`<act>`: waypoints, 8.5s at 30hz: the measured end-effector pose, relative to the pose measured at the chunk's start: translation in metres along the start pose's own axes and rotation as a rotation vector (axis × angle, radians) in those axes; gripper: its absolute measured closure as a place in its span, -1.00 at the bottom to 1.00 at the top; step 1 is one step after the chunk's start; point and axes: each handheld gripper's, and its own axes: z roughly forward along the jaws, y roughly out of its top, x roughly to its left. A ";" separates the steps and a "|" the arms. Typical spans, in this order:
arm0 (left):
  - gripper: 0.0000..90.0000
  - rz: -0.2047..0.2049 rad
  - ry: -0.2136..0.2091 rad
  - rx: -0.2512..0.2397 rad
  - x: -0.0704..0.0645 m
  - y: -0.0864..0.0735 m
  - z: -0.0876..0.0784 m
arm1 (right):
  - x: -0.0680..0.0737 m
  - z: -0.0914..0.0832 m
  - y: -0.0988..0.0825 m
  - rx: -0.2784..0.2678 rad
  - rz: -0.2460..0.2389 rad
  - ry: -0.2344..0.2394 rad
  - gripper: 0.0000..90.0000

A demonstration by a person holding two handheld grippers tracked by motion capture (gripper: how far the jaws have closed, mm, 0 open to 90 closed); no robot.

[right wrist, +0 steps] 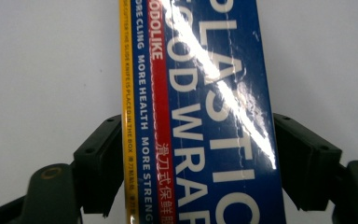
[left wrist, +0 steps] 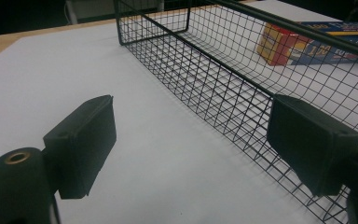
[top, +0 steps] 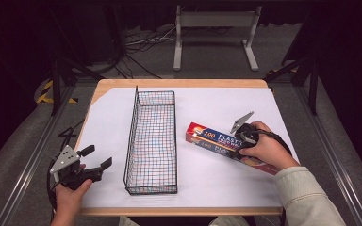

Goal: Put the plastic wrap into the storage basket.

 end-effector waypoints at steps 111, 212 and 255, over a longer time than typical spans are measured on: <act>-0.64 -0.033 0.014 0.002 0.005 -0.002 0.001 | -0.004 -0.086 0.066 -0.307 1.118 -0.162 -0.09; -0.65 -0.043 0.053 0.002 0.006 0.006 0.021 | 0.099 0.031 0.247 -0.101 1.001 -0.055 -0.10; -0.65 -0.014 0.069 0.015 0.002 0.008 0.022 | 0.108 0.077 0.238 -0.003 1.007 -0.102 -0.10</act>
